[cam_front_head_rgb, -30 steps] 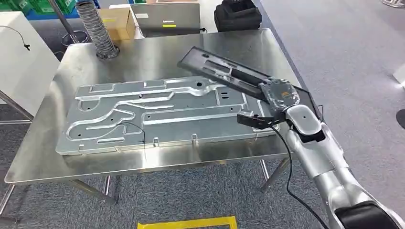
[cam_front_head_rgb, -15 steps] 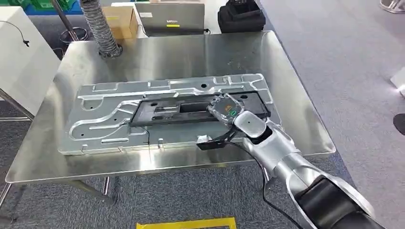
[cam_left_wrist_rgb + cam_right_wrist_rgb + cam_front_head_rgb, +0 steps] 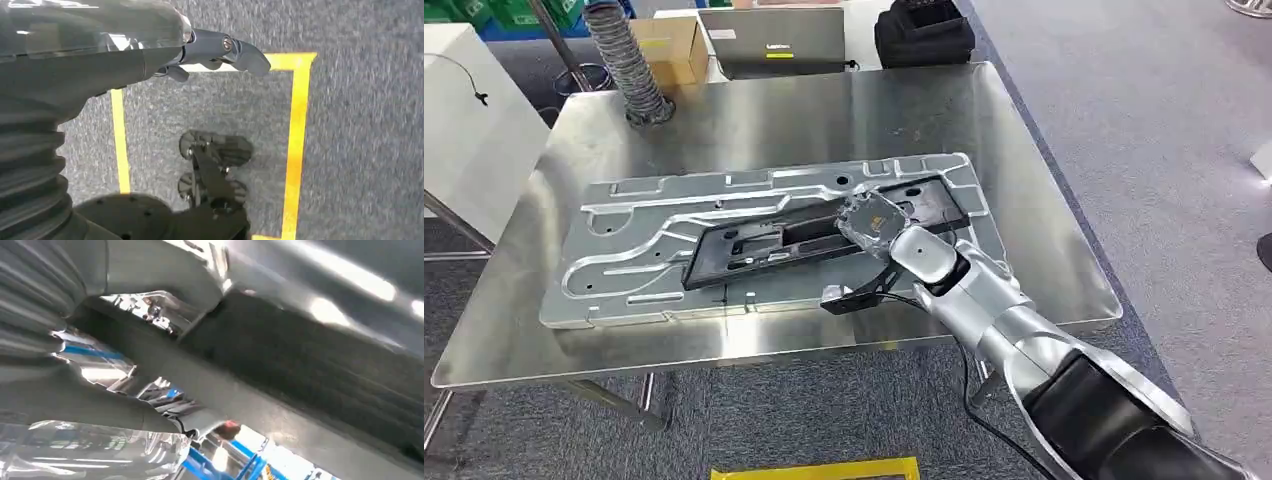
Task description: Take the parts from the cabinet and place them on the table.
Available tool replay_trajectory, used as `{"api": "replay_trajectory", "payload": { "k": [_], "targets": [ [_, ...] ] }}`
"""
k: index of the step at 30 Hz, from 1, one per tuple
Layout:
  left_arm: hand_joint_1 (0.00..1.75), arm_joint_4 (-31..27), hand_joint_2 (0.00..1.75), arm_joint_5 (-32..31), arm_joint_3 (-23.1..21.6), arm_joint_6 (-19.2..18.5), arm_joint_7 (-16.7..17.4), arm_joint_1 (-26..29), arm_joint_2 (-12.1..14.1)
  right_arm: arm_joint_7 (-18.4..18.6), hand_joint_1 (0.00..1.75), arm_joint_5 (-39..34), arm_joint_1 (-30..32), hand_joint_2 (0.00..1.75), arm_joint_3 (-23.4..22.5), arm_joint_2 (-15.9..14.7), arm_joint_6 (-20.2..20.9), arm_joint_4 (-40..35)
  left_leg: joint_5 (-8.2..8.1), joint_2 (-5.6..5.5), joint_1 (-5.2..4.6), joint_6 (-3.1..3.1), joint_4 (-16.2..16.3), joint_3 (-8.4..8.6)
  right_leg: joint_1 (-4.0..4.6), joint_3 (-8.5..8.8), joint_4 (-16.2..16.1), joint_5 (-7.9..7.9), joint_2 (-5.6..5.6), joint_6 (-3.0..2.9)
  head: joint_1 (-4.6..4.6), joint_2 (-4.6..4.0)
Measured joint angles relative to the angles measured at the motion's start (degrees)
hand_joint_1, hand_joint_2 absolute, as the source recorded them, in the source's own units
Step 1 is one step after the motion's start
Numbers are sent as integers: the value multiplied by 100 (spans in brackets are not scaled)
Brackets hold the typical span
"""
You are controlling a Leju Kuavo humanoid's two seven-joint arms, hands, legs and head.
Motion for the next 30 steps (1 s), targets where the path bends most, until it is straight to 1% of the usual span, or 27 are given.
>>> {"api": "replay_trajectory", "payload": {
  "k": [1,2,3,4,5,7,8,9,10,12,13,14,15,16,17,18,19,20,21,22,23,24,26,27,28,29,30],
  "targets": [
    [0,0,175,2,0,4,4,-1,0,0,0,-24,-24,0,11,28,24,17,-202,0,26,-28,387,-171,2,1,0,-4,4,-7,0,0],
    [0,0,0,2,0,31,22,-3,0,-7,0,-79,-36,0,35,57,83,57,-439,0,47,-59,930,-425,5,2,1,-9,4,-14,0,0],
    [0,0,0,2,0,68,44,1,0,-11,0,-183,-28,0,52,76,96,109,-566,1,61,-81,1322,-623,6,2,4,-11,4,-12,0,0],
    [0,0,0,4,0,85,55,8,0,-26,0,-294,-16,0,59,81,90,151,-547,2,73,-97,1453,-704,5,4,6,-15,4,-6,0,0],
    [0,0,0,9,0,92,63,18,0,-64,0,-431,-9,0,59,85,72,184,-394,4,85,-103,1288,-639,1,10,7,-21,5,4,0,0],
    [0,0,0,22,2,125,101,26,7,-194,0,-757,-12,0,29,85,30,225,70,6,105,-92,440,-217,-7,37,16,-40,14,32,0,0],
    [0,0,0,22,2,142,112,27,11,-322,0,-991,-14,0,-24,85,24,236,326,5,114,-75,-176,102,-10,63,22,-63,19,66,0,0],
    [0,0,0,24,0,168,122,25,11,-473,0,-1266,-21,0,-111,81,24,245,213,-2,75,-46,-344,224,28,56,25,-77,22,98,0,0],
    [0,0,0,26,0,177,129,26,11,-624,0,-1539,-20,0,-196,81,35,256,237,-10,68,7,-362,205,25,45,29,-67,25,124,0,0],
    [0,0,0,20,2,181,140,56,13,-1015,0,-2207,4,0,-442,76,153,256,225,-6,49,62,-351,195,10,59,-1,-58,25,189,0,0],
    [0,0,0,17,2,181,142,67,13,-1195,0,-2557,15,0,-600,74,186,254,249,-6,72,107,-387,207,27,68,-5,-63,25,234,0,0],
    [0,0,0,9,2,181,142,68,11,-1324,0,-2848,36,0,-748,72,179,234,275,4,95,146,-422,227,-4,55,56,-126,21,259,0,0],
    [0,0,0,7,2,181,142,61,11,-1434,0,-3144,51,0,-906,72,181,212,274,4,90,178,-427,225,-4,-36,262,-268,17,266,2,0],
    [0,0,0,7,2,181,144,60,11,-1592,0,-3475,86,0,-1085,72,256,182,271,7,84,205,-426,222,-2,-234,681,-504,19,273,2,0],
    [0,0,0,11,2,181,144,59,11,-1832,0,-4008,165,0,-1249,72,466,133,267,9,74,219,-426,223,-4,-475,1192,-727,19,284,2,0],
    [0,0,0,15,2,168,146,60,11,-2117,0,-4713,294,0,-1463,72,806,43,261,8,66,230,-421,223,-5,-713,1664,-888,18,292,2,0],
    [0,0,0,22,2,160,151,70,11,-2351,0,-5355,445,0,-1677,72,1098,-75,259,4,62,234,-417,226,-5,-827,1863,-895,18,291,2,0],
    [0,0,0,24,2,133,153,78,7,-2547,0,-6018,605,0,-1927,68,1330,-255,255,1,59,238,-411,231,-5,-809,1773,-775,18,285,2,0],
    [0,0,0,26,2,116,153,80,4,-2725,0,-6873,774,0,-2228,55,1583,-581,247,-7,54,237,-402,234,-5,-671,1453,-562,18,269,2,0],
    [0,0,0,26,2,98,149,79,-4,-2840,0,-7614,943,0,-2488,17,1789,-968,232,-11,47,230,-382,238,-1,-430,931,-284,17,242,2,0],
    [0,2,0,31,2,79,134,82,-13,-2905,0,-8298,1121,0,-2763,-46,1832,-1482,209,-23,43,218,-362,240,15,-168,386,-36,-1,201,2,0],
    [0,9,0,64,9,66,105,90,-33,-2931,0,-8674,1342,0,-3020,-121,1673,-2055,187,-35,24,199,-332,236,42,-35,109,-58,-36,166,2,0],
    [0,15,0,170,41,35,50,102,-39,-2968,0,-8800,1814,0,-3694,-354,795,-3450,174,-85,13,162,-316,216,69,-30,73,-58,-62,166,2,0],
    [0,15,0,199,59,22,39,132,-46,-2981,0,-8791,1969,0,-3967,-435,580,-3914,173,-87,21,141,-333,221,75,-25,75,-64,-64,149,2,0],
    [0,15,0,208,66,9,35,167,-52,-2979,0,-8793,2090,0,-4215,-510,538,-4288,173,-85,5,108,-356,236,48,-18,43,-47,-61,122,2,0],
    [0,17,0,219,72,4,28,190,-46,-2981,0,-8705,2197,0,-4431,-591,415,-4650,87,-55,1,80,-268,223,-20,25,-21,-11,-62,85,0,0],
    [0,20,0,260,81,-7,15,192,-55,-2979,0,-8486,2304,0,-4549,-621,90,-4943,-37,-31,-10,46,-98,185,-28,45,-43,-9,-33,64,0,0]
  ]
}}
